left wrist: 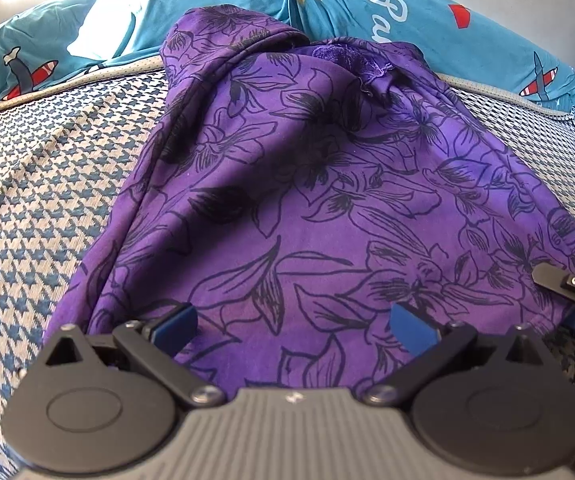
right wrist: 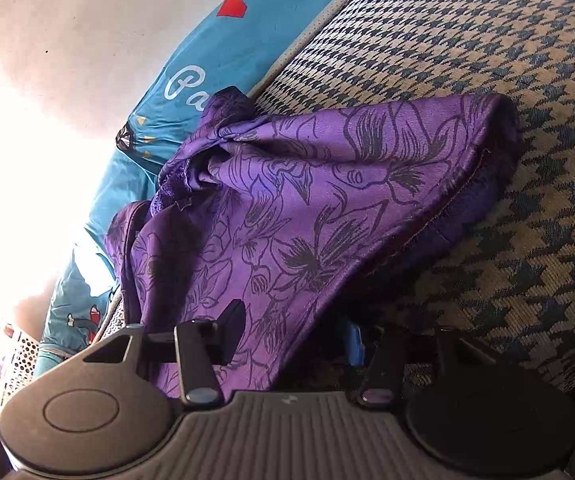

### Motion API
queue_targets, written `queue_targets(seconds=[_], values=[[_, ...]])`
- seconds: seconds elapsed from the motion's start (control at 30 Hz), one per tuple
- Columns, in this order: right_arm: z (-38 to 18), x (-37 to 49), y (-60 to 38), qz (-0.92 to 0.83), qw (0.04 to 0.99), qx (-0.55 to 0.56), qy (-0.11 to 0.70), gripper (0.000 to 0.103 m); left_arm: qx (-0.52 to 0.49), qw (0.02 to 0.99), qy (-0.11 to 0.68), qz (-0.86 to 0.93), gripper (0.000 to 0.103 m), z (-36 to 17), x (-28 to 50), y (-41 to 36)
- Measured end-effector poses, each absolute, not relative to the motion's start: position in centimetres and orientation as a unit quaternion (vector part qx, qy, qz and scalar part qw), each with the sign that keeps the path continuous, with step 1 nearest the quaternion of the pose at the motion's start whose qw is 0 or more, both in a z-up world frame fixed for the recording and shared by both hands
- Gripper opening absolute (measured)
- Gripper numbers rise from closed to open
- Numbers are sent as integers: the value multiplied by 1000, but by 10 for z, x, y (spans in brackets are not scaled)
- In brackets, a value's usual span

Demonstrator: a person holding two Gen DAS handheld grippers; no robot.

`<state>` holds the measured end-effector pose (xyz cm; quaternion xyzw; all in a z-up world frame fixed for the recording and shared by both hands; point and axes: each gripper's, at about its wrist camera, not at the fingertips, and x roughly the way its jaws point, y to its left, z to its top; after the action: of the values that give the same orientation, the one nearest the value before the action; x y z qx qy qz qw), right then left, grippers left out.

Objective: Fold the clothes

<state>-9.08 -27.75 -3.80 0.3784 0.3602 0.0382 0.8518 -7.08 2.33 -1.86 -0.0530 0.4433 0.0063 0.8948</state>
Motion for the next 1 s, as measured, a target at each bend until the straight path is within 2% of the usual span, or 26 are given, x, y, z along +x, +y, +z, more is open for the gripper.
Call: queue_targets(seconds=[0.03,0.07,0.1,0.5,0.83,1.0], values=[[-38,-89,-276,30,855,370,363,18,-52,894,444,7,103,-19,-71,23],[-40,-88,-277,25,855,365,368,9,-52,894,445,8,103,-20,-71,23],[-42,-88,-279,24,853,370,368,7,-51,893,446,9,103,-20,-70,24],[-12,-124,-260,12,890,264,373,6,-49,882,464,59,103,-24,-72,46],[9,-129,-264,43,901,202,381,18,-33,876,470,100,103,-28,-79,54],[19,-138,-276,38,907,200,368,19,-38,873,471,121,103,-28,-82,65]])
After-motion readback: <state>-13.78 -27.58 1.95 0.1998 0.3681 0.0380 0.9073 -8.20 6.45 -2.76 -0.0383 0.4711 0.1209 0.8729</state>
